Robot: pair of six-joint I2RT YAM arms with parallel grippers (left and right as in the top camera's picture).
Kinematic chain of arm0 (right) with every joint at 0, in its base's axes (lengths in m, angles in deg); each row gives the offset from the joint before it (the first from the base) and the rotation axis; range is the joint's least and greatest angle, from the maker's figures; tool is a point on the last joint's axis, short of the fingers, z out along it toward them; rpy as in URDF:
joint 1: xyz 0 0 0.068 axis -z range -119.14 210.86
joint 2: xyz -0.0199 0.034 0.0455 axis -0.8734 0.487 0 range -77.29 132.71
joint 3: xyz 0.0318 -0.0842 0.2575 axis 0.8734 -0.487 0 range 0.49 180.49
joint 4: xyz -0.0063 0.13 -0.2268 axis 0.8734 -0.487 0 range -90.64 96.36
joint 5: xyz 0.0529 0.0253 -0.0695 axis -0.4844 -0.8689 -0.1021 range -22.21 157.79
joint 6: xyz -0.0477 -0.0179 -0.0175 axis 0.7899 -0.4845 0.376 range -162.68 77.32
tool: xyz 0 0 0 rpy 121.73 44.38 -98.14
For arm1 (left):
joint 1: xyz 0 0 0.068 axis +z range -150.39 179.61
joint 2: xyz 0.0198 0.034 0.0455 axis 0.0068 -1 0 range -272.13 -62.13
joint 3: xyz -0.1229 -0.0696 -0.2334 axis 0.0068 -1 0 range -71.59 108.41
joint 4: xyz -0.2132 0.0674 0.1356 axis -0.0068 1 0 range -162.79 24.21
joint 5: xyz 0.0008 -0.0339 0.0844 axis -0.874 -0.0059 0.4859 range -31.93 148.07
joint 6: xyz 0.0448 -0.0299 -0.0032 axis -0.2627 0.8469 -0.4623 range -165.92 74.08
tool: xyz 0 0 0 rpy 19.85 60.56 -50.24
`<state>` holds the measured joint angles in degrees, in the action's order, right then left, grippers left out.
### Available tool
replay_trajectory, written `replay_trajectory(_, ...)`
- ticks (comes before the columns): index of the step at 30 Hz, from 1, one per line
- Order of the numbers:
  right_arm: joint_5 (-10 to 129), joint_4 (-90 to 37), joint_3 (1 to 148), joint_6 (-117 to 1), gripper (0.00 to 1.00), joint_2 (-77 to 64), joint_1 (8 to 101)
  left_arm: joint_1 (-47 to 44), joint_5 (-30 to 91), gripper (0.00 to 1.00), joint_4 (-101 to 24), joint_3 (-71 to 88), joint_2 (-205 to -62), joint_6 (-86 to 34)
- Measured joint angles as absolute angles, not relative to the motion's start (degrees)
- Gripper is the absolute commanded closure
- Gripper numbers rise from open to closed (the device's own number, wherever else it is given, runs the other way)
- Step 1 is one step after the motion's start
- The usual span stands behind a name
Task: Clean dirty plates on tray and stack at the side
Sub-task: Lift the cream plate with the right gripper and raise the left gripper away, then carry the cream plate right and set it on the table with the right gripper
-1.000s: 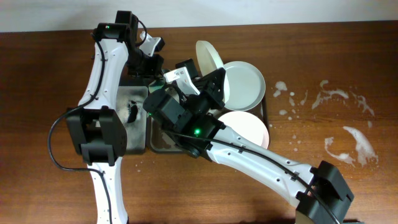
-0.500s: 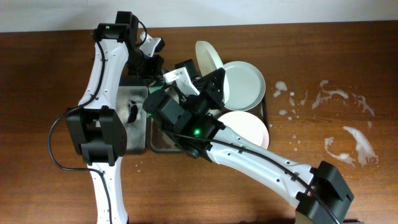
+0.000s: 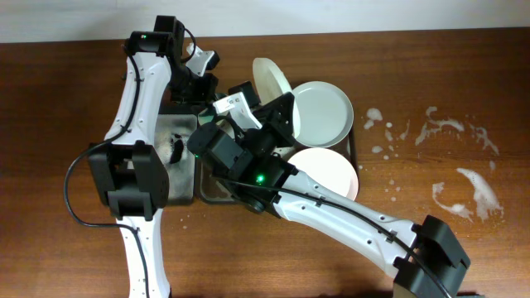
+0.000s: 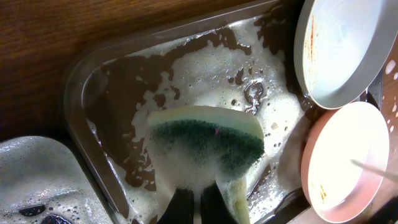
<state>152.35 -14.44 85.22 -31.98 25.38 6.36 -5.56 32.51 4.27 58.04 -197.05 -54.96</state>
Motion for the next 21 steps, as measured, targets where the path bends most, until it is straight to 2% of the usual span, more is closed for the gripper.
replay_trajectory(5, 150.6, -15.5, 85.2, -32.2, 0.96, 25.4, 6.3, -5.6, 32.5, 1.0, 4.3, 58.0, -197.0, -55.0)
replay_trajectory(14, 145.8, -24.8, 85.3, -37.9, 0.95, 25.4, 4.3, -5.6, 32.5, 1.0, 4.2, 58.0, -197.0, -55.0)
replay_trajectory(21, 147.5, -27.5, 85.3, -41.8, 0.96, 25.4, 4.0, -5.6, 32.5, 1.0, 4.2, 58.0, -197.0, -55.0)
